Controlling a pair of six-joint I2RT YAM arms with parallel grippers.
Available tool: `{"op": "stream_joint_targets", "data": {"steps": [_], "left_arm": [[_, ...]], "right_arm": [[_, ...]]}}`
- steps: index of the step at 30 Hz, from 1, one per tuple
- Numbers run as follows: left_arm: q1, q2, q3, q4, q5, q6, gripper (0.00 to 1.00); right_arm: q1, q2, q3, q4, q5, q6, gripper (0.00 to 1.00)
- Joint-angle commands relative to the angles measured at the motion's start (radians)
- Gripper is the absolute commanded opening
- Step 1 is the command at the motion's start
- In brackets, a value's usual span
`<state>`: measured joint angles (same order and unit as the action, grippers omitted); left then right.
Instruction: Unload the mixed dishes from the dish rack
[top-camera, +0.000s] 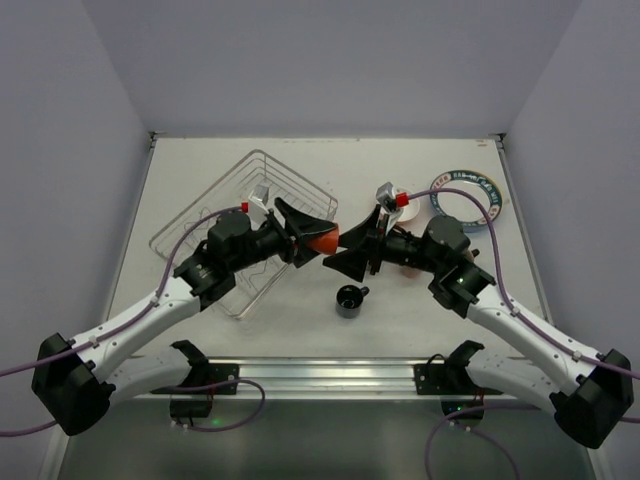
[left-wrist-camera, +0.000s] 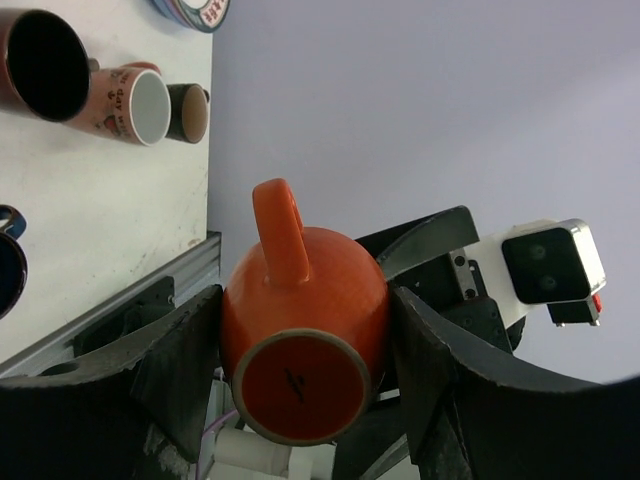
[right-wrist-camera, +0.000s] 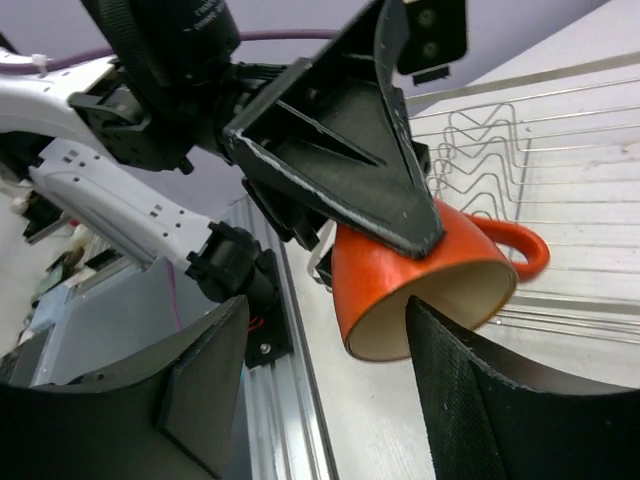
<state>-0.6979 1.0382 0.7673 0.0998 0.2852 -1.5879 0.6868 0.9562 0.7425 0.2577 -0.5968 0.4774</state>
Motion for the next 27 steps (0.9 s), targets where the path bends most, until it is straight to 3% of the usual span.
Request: {"op": "stream_joint_targets", "data": {"steps": [1,8,10,13,18,21,22,24,26,27], "left_arm": [[-0.018,-0.014,-0.014,0.116,0.072,-0.04,0.0],[-0.069,-0.015,-0.057,0.259,0.083,-0.072,0.0],[-0.072,-0.021,-0.063,0.278,0.083,-0.075,0.0],[-0.072,-0.047,-0.091,0.294,0.065,-0.084,0.0],[-0.072,-0.082,-0.117,0.285,0.007,-0.045,0.02],[-0.072,-0.105,-0.106,0.243,-0.061,0.034,0.39],[-0.072,-0.113,-0.103,0.223,-0.079,0.051,0.73],[-0.069,-0.138,-0.086,0.128,-0.157,0.1,0.98],[-0.058,-0.161,-0.063,0.043,-0.226,0.15,1.0],[-0.055,-0.17,-0.024,-0.066,-0.326,0.211,1.0]], "right_arm": [[0.0,0.027,0.035,0.149,-0.084,0.003,0.65],[0.002,0.075,0.023,0.271,-0.136,0.047,0.46],[0.002,0.075,0.015,0.311,-0.138,0.053,0.21],[0.002,0.053,-0.032,0.376,-0.127,0.064,0.0],[0.002,-0.003,-0.061,0.342,-0.089,0.043,0.0],[0.002,-0.026,-0.046,0.225,-0.071,0.004,0.0],[0.002,-0.045,-0.037,0.188,-0.063,-0.008,0.0],[0.002,-0.071,-0.029,0.056,-0.035,-0.058,0.0],[0.002,-0.118,-0.015,-0.045,-0.015,-0.115,0.0],[0.002,-0.138,-0.011,-0.16,0.018,-0.135,0.0]]}}
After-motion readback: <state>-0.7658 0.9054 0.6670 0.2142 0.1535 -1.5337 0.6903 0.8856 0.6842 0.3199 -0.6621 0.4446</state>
